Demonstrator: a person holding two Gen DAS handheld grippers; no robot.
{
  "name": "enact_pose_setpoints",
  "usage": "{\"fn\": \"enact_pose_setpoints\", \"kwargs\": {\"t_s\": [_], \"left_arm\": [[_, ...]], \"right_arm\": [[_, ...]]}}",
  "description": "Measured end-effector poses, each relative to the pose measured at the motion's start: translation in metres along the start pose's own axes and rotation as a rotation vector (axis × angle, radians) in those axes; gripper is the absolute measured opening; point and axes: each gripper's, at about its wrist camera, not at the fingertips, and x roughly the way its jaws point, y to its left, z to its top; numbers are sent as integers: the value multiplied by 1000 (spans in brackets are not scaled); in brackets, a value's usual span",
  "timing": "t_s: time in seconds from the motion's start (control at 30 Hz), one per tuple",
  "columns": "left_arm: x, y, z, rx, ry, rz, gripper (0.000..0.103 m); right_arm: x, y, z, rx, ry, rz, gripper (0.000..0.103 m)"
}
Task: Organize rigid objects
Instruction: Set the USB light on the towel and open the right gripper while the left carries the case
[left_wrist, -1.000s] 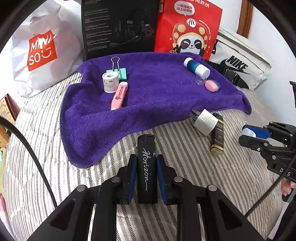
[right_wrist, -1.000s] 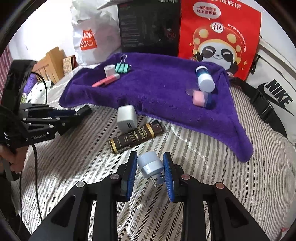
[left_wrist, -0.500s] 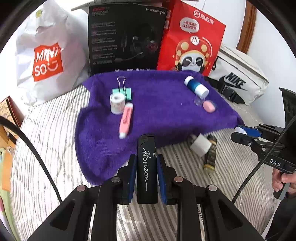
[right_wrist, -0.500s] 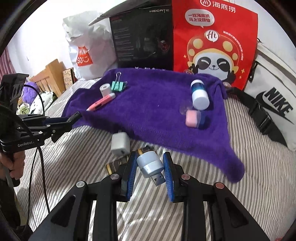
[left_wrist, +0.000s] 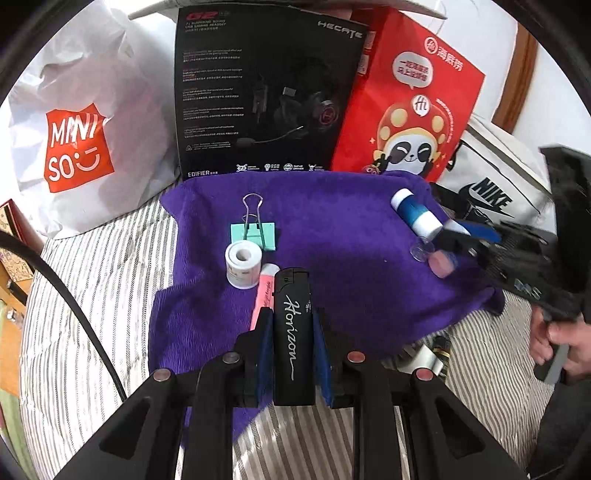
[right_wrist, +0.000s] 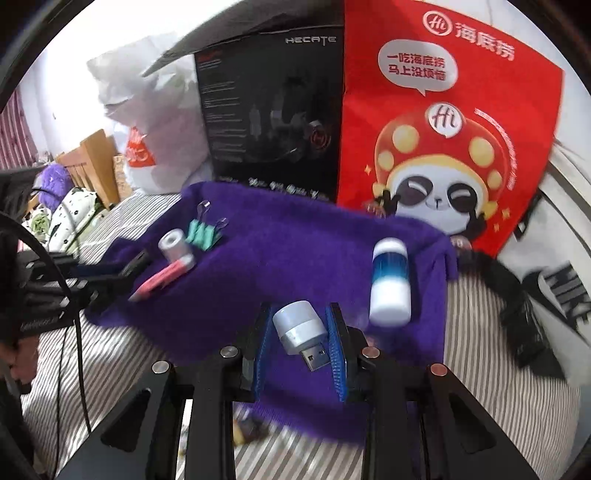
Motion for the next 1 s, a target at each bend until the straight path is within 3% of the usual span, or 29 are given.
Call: {"fn": "enact_pose_setpoints", "kwargs": {"t_s": [0.2,0.4,0.77,0.83,0.9,1.0], "left_arm": [[11,7,2,-10,25,6,21],[18,8,4,-7,41,-4,21],[35,2,12,14,70,-10,21],[38,1,12,16,76,-11,21],[40,1,11,20,81,-12,21],[43,1,11,20,85,-23,21]], "right_arm": [[50,-18,26,33,26,-27,28],[89,-28,39,57,114,-56,28],[110,-31,35,63,194,-42,29],[111,-30,34,65,195,-34,34],[109,-31,33,67,187,-21,52],[101,-32,32,56,162,-26,55]]}}
